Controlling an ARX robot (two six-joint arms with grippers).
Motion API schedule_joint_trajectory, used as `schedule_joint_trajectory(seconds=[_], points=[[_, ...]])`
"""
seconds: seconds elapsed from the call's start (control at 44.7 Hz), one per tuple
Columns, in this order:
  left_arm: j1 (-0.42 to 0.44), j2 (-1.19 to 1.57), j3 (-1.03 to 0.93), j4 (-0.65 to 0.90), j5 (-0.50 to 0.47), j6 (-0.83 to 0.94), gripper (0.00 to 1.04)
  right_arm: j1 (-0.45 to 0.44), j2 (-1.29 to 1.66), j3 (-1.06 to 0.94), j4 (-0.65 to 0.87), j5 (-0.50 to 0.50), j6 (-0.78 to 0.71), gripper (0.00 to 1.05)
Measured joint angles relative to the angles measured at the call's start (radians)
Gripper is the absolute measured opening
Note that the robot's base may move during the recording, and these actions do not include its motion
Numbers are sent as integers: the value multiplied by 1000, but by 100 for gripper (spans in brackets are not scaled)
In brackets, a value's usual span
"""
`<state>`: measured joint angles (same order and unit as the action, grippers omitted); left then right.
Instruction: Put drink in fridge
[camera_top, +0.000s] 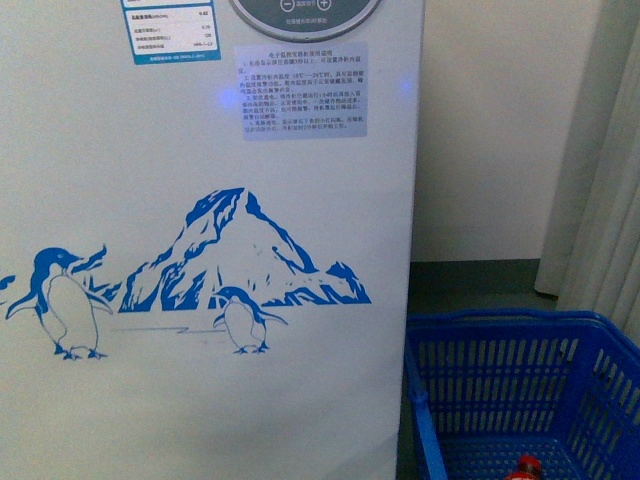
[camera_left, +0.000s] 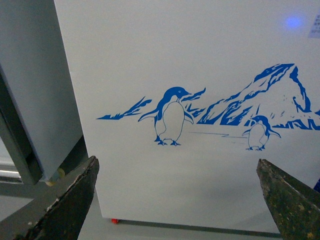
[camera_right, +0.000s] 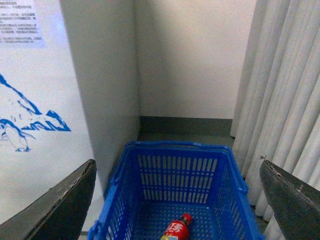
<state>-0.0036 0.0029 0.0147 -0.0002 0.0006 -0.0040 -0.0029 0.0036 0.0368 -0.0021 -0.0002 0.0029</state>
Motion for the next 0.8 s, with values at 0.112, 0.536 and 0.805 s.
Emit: schedule_joint_trajectory(seconds=[0.112,0.536,0.805], points=[[0,0,0,0,0,0,97,0,0,0,0,0,0,98],[0,0,0,0,-1,0,97,40,626,196,-169,30,51,98],[0,0,0,0,0,0,97,25,1478,484,-3,77,296,98]])
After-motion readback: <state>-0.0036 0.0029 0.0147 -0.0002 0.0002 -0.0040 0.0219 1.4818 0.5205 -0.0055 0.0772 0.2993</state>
